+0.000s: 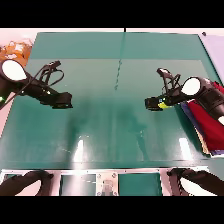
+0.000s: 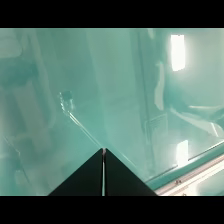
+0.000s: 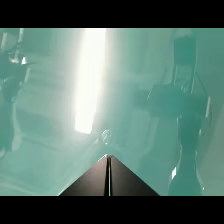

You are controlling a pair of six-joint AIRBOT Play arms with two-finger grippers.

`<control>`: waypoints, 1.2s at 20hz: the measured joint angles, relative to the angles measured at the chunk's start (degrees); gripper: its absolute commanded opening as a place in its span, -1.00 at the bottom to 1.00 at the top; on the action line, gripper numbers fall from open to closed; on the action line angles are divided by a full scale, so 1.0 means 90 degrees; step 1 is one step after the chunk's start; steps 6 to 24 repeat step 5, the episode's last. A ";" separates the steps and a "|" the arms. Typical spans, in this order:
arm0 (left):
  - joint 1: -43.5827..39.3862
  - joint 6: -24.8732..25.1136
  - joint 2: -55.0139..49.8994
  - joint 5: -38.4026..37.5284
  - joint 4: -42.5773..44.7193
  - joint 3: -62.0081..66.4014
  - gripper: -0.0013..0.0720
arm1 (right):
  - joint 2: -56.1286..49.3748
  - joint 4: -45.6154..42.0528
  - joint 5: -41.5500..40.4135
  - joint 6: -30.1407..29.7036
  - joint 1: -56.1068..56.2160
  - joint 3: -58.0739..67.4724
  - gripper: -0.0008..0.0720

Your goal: Fold the shirts.

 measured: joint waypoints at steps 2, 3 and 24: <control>-0.0012 -0.0017 0.0053 0.0044 -0.0017 -0.0095 -0.90 | 0.0000 -0.0007 -0.0078 -0.0010 0.0080 -0.0036 -0.94; -0.0010 -0.0017 0.0070 0.0066 -0.0017 -0.0126 -0.90 | 0.0000 0.0002 -0.0083 -0.0019 0.0114 -0.0049 -0.94; -0.0015 -0.0017 0.0090 0.0080 -0.0022 -0.0160 -0.90 | 0.0000 -0.0002 -0.0121 -0.0024 0.0143 -0.0063 -0.94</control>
